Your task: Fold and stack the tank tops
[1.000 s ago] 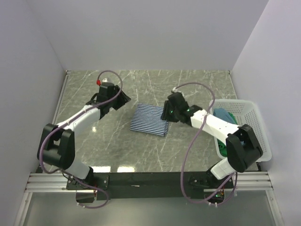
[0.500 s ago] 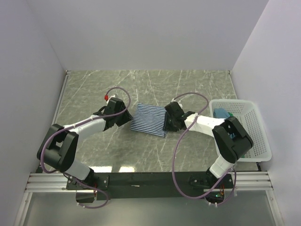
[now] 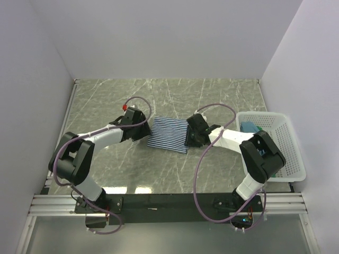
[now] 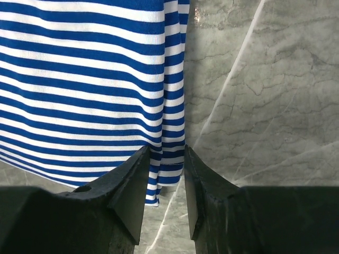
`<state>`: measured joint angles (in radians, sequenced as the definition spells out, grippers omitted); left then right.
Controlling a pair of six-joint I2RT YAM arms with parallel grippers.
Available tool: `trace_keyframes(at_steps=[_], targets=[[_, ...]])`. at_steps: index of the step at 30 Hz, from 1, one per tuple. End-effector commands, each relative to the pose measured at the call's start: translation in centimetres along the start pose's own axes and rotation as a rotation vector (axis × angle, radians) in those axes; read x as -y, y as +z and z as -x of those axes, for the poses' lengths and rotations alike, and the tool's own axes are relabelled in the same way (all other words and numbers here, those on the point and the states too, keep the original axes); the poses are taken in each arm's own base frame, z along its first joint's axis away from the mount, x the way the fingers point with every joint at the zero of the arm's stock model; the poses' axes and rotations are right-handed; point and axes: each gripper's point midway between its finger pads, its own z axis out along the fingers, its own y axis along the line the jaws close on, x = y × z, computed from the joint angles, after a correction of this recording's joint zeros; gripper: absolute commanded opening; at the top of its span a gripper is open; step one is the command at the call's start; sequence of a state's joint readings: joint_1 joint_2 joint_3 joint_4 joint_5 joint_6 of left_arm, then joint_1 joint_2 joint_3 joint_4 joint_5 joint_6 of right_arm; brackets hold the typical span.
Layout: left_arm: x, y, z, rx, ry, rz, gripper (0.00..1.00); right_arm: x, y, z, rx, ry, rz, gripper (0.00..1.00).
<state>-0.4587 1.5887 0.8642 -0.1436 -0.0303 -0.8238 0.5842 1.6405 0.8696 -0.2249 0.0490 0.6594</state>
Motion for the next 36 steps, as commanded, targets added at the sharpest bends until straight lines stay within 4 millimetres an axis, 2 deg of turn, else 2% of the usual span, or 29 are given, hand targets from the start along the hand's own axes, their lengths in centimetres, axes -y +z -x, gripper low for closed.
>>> trace_keyframes(at_steps=[1,9,13,15,21,26,31,36], targets=[[1.0,0.1,1.3,0.001,0.056,-0.007,0.63,-0.6,-1.5,2.0,0.062,-0.011,0.014,0.4],[1.4,1.5,0.8,-0.059,0.138,-0.055,0.64,-1.6,-3.2,3.6,0.107,-0.025,0.044,0.46],[2.6,2.2,0.7,-0.098,0.174,-0.102,0.64,-1.8,-3.7,4.2,0.12,-0.024,0.052,0.47],[2.4,2.8,0.2,-0.124,0.178,-0.092,0.63,-1.7,-3.7,4.2,0.122,-0.023,0.052,0.47],[2.0,3.4,0.5,-0.136,0.183,-0.046,0.57,-1.2,-4.2,4.4,0.133,-0.019,0.056,0.47],[1.9,4.6,-0.3,-0.179,0.212,-0.029,0.46,-1.0,-4.6,4.8,0.142,-0.018,0.06,0.47],[2.6,5.3,-0.9,-0.21,0.237,-0.047,0.38,-0.6,-4.8,4.9,0.149,-0.013,0.063,0.46],[2.6,6.0,-1.0,-0.221,0.226,-0.026,0.13,-0.2,-4.8,4.7,0.148,-0.008,0.064,0.46]])
